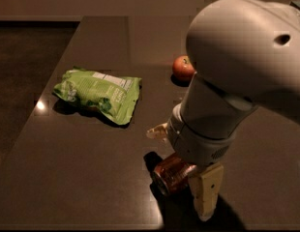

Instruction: Place coke can upright

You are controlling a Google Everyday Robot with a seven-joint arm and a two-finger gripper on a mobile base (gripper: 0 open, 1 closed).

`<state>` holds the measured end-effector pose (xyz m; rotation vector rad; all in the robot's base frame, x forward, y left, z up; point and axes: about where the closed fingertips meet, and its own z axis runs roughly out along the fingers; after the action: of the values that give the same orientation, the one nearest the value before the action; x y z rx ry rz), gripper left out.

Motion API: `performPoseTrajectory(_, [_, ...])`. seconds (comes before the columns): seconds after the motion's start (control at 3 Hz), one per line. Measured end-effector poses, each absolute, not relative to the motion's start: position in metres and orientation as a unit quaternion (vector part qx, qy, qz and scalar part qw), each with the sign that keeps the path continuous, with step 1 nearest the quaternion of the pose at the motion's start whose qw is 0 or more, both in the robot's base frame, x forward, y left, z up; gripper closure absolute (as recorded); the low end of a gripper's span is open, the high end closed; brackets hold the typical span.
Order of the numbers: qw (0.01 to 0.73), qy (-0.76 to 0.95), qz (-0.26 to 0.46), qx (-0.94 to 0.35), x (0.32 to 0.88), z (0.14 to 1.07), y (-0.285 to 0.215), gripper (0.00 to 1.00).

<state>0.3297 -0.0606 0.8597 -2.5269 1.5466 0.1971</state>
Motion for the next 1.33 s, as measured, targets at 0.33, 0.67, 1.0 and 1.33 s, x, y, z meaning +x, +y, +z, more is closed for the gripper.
performPoseTrajectory(0.33, [0.075, 0.516, 0.063, -0.851, 0.328, 0.852, -0.056, 0.19])
performPoseTrajectory(0.67, [0.071, 0.518, 0.061, -0.850, 0.328, 0.850, -0.053, 0.42])
performPoseTrajectory(1.0, [0.072, 0.531, 0.064, -0.842, 0.333, 0.854, -0.052, 0.65])
performPoseTrajectory(1.33, [0.095, 0.558, 0.083, -0.820, 0.351, 0.870, -0.055, 0.88])
